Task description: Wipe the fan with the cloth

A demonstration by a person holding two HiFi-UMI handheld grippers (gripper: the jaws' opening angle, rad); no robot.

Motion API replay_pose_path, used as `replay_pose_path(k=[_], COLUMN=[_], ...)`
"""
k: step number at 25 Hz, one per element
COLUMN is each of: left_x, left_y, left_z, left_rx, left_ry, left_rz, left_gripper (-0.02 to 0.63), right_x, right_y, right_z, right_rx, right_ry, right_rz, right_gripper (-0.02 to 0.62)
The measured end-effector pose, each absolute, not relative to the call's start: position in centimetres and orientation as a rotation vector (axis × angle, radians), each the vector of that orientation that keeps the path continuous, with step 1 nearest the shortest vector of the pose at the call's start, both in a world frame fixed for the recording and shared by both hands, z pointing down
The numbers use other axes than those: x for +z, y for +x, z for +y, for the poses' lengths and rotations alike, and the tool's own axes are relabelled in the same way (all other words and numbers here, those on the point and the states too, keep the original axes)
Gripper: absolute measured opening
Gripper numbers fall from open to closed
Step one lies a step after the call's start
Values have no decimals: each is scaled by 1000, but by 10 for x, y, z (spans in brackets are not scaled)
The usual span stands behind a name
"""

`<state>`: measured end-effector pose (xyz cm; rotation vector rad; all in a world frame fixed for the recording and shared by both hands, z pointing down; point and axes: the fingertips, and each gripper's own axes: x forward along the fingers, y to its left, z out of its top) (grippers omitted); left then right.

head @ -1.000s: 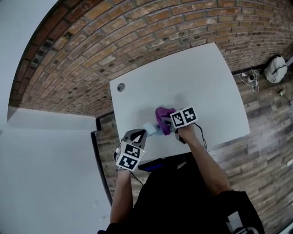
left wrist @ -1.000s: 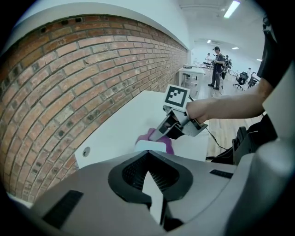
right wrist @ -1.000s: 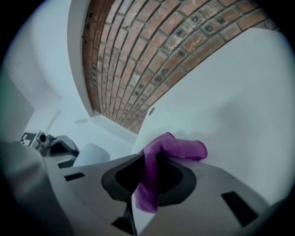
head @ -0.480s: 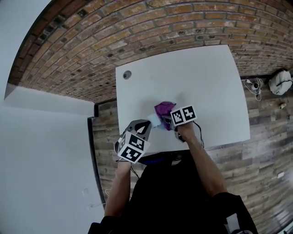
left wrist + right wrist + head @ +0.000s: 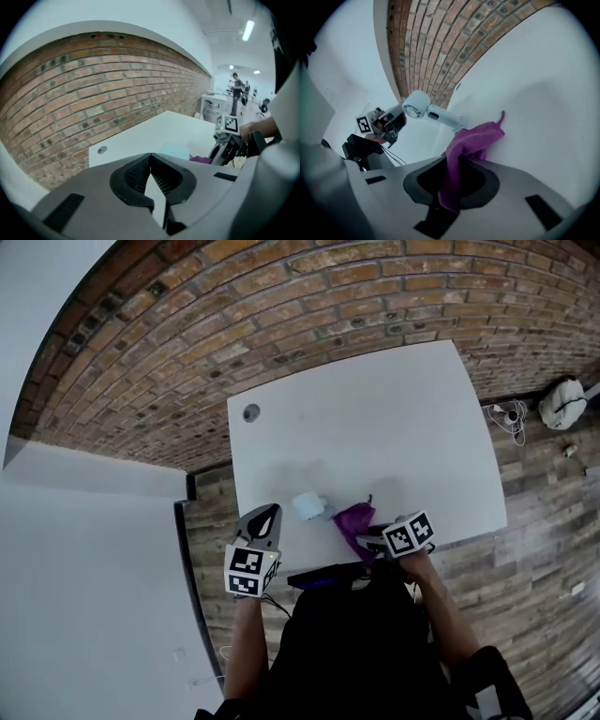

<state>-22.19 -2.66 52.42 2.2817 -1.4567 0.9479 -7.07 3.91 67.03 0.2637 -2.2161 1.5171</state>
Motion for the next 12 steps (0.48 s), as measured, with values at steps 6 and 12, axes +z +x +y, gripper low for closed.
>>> replay_pose_path(k=[6,12], left_x=[634,665], left_y=[-206,-148], left_z=[-5,-44], left_rx=[1026,912], left_ry=[2349,2475], left_rz=[-1029,-953], left_gripper=[290,234], right_x=[658,635], right_y=[-20,-10], right_z=[4,-8], right_rx=[1561,1599], right_ry=[507,591], right_rz=[-2275,-2352], right_gripper=[65,64])
